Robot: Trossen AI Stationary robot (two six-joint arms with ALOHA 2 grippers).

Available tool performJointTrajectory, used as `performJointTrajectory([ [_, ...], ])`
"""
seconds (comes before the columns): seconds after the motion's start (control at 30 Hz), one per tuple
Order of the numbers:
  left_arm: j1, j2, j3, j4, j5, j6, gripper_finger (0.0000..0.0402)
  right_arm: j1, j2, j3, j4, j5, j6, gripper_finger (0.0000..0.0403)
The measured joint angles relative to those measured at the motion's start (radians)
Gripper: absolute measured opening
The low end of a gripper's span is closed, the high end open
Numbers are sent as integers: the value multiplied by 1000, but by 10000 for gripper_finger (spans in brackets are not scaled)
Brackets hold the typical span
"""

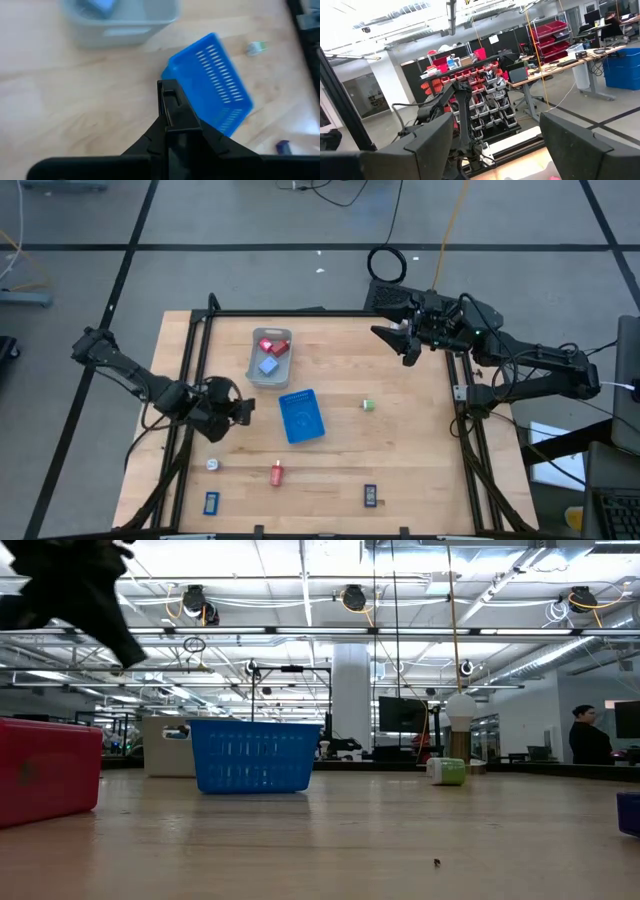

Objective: Pick & Place Office items
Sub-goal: Put the black digital timer into the blue basket

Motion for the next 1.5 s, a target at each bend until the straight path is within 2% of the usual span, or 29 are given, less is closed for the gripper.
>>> performJointTrajectory([
  [0.2, 95, 0, 0, 148, -11, 290, 51, 0, 0, 0, 0, 0, 5, 290],
  [0.33, 165, 0, 0, 204, -9, 430, 51, 0, 0, 0, 0, 0, 15, 290],
  [0.5, 246, 0, 0, 236, 37, 586, 51, 0, 0, 0, 0, 0, 23, 290],
  [0.73, 345, 22, 1, 362, 136, 845, 51, 0, 0, 0, -1, 0, 23, 290],
  [1.07, 432, 185, 1, 399, 321, 938, 51, 0, 0, 0, -1, 0, 20, 290],
  [1.33, 437, 355, 1, 605, 415, 984, 51, 0, 0, 0, -1, 0, 19, 290],
  [1.5, 437, 433, 1, 667, 438, 984, 51, 0, 0, 0, -1, 0, 19, 290],
])
